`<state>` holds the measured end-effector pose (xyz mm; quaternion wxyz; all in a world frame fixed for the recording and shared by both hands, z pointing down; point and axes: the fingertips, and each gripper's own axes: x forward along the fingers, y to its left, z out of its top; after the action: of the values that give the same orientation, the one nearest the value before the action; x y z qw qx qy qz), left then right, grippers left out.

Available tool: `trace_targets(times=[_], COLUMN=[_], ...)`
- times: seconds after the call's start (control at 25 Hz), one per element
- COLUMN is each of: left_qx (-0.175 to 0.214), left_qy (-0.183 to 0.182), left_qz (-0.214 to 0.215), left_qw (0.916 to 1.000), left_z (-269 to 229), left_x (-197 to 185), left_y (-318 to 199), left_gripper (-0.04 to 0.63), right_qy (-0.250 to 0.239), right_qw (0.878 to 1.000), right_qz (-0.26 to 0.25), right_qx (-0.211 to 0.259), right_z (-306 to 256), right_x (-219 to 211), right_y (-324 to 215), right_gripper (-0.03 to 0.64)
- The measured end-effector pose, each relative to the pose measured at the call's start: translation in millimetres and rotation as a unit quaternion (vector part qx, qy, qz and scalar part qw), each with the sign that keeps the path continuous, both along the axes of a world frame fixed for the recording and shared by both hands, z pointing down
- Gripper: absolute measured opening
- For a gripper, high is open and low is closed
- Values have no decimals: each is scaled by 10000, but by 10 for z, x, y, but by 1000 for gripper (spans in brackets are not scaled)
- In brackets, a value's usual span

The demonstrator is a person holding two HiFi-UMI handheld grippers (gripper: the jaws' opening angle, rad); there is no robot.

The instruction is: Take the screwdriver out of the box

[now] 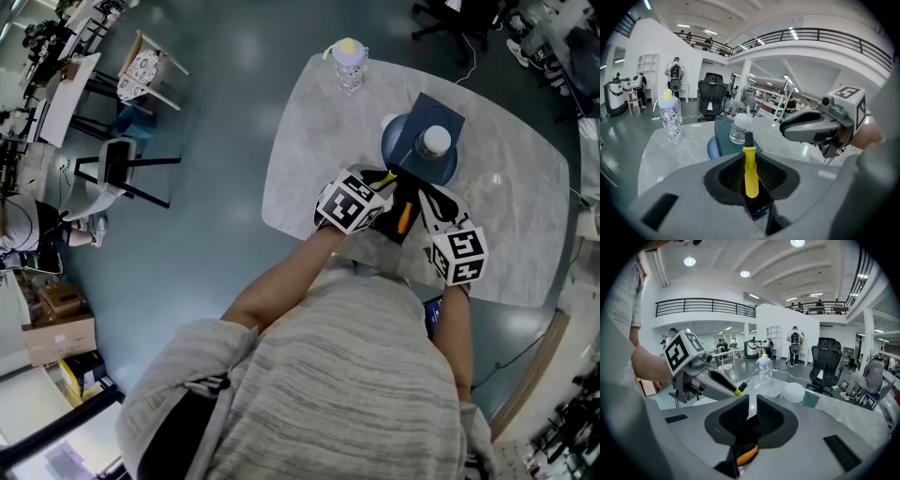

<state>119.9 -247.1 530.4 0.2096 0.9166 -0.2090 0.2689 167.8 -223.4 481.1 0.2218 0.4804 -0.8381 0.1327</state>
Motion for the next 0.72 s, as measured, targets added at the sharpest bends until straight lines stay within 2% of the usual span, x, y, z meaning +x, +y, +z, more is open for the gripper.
trace_targets(times=[0.2, 0.4, 0.52, 0.64, 0.72], left_qx=[110, 201, 227, 243, 223], left_qy=[476, 864, 997, 1039, 1038], left_qz=[37, 92, 145, 137, 124], left_qw=[9988, 9960, 9947, 9942, 9943], left_z=[-280, -491, -558, -556, -529], left_x=[-76, -45, -62, -119, -174], left_y=[-8, 26, 37, 20, 15], left_gripper=[87, 87, 87, 87, 87], right_qy=[34, 19, 139, 239, 248], right_qw=[9999, 9987, 9967, 9931, 9896], right_qz=[76, 186, 244, 379, 550], right_qx=[-118, -481, -761, -1086, -1304], right_z=[7, 127, 253, 430, 563], right_x=[-102, -65, -59, -55, -53], right_y=[-1, 15, 19, -9, -34], right_gripper=[14, 14, 28, 81, 84])
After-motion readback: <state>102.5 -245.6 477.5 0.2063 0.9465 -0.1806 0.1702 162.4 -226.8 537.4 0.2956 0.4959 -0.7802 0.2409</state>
